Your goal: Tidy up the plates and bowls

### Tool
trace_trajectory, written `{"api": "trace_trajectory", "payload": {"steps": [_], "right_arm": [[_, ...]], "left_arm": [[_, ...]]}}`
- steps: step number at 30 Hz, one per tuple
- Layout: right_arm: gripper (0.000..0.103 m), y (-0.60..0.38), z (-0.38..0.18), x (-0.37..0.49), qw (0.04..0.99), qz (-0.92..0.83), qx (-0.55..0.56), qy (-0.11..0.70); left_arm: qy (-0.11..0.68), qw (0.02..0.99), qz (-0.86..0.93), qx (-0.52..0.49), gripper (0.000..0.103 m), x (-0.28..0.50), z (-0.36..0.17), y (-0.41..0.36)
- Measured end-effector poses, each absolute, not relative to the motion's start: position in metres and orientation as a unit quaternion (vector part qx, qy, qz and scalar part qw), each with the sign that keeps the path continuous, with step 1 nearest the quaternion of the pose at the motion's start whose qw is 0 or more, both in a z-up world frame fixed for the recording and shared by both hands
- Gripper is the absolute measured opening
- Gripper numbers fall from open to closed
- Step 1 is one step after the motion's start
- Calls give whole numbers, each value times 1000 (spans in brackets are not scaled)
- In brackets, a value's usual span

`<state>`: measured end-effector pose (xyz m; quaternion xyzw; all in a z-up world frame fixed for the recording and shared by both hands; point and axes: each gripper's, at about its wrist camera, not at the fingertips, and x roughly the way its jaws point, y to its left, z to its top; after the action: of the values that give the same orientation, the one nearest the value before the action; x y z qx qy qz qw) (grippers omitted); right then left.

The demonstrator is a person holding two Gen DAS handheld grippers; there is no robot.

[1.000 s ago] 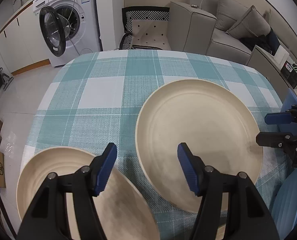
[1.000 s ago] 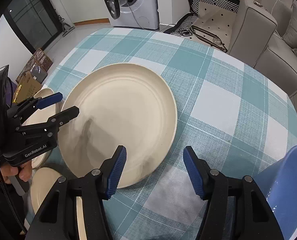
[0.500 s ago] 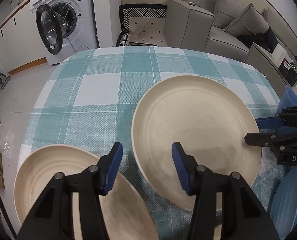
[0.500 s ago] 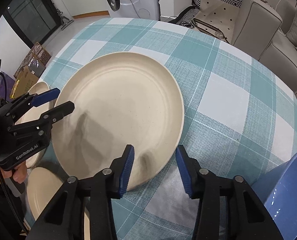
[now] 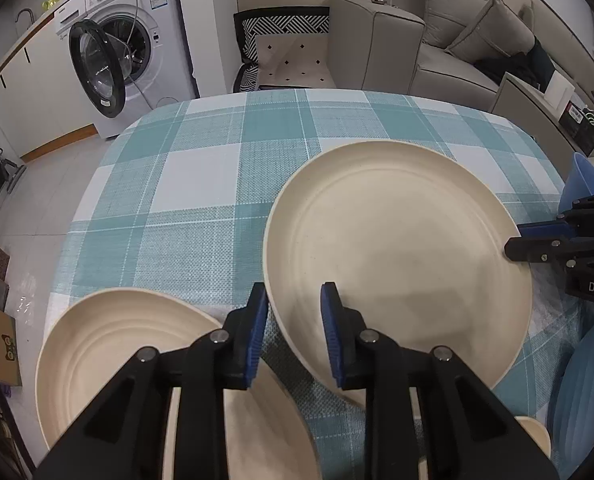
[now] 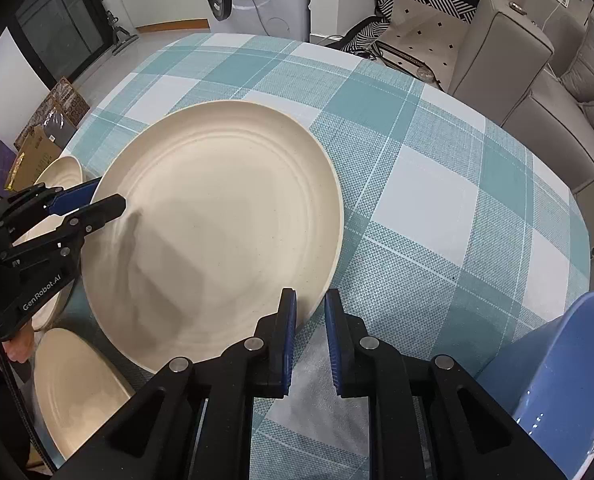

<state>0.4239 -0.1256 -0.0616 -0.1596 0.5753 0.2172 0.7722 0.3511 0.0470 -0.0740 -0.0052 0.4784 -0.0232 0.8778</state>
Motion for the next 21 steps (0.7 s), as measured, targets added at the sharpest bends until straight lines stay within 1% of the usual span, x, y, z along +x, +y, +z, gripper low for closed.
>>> {"api": "trace_trajectory", "payload": {"steps": [13,21], "right_arm": [[14,-127,-56,419,783,211,-165,562],[14,-131,-41,412,793,213,-160,547]], "left_arm": [[468,884,-19,1,24,348,-67,44],[453,892,-17,-1,24,339,-50,44]]}}
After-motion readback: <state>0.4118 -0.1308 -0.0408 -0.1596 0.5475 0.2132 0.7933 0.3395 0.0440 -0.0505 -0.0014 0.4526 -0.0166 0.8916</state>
